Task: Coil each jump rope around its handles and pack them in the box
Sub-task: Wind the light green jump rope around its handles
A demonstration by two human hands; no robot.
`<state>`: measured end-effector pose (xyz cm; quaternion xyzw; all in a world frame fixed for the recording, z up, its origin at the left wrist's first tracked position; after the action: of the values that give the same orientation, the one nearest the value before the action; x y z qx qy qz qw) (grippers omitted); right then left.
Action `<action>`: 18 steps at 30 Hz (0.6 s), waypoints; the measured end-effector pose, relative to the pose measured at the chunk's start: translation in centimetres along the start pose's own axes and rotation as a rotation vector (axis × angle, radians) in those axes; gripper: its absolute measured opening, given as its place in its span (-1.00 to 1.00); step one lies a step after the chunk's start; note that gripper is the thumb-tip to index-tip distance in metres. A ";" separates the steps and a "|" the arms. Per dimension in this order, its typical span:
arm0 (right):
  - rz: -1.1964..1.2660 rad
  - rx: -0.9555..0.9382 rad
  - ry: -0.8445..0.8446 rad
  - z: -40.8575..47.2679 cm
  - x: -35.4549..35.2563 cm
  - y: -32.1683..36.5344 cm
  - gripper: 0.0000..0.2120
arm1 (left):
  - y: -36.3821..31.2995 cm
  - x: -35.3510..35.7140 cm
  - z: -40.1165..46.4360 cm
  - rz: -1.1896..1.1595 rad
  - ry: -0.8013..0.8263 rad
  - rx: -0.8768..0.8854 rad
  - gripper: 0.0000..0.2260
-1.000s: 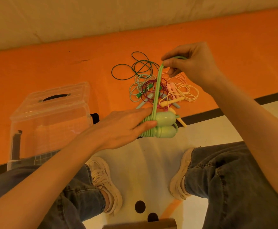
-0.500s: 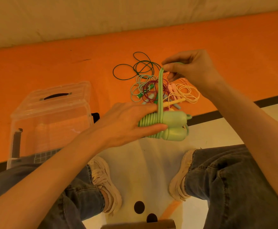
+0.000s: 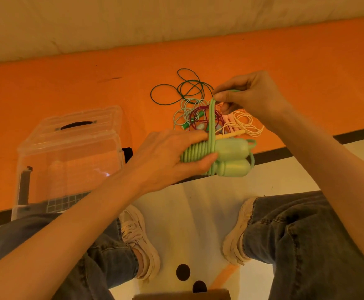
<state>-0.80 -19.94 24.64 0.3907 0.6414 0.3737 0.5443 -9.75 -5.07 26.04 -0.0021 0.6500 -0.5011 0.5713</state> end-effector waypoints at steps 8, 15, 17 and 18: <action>-0.113 0.017 0.007 -0.4 0.3 -0.1 -0.89 | 1.3 -2.8 -0.3 -0.365 -0.295 -0.175 -0.33; -0.284 0.106 0.278 -2.0 3.6 -0.6 -0.86 | 1.3 -4.6 -0.3 -0.353 -0.441 -0.108 -0.47; -0.208 0.143 0.345 -2.4 4.5 -1.0 -0.94 | 1.9 -4.5 -0.4 -0.400 -0.449 -0.137 -0.57; -0.192 0.148 0.355 -2.5 4.6 -1.1 -0.94 | 2.0 -4.4 -0.4 -0.395 -0.433 -0.132 -0.64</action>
<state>-3.80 -16.37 22.15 0.2947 0.7872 0.3351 0.4256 -7.35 -1.26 27.89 -0.2724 0.5311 -0.5471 0.5868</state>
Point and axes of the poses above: each hand's wrist, its own z-axis towards the middle knuckle, its own x-axis out of the palm, y = z × x, the point moved 9 cm from there along z, towards the middle knuckle, and after that the axes turned 3 degrees about -z, right-handed, at the moved point
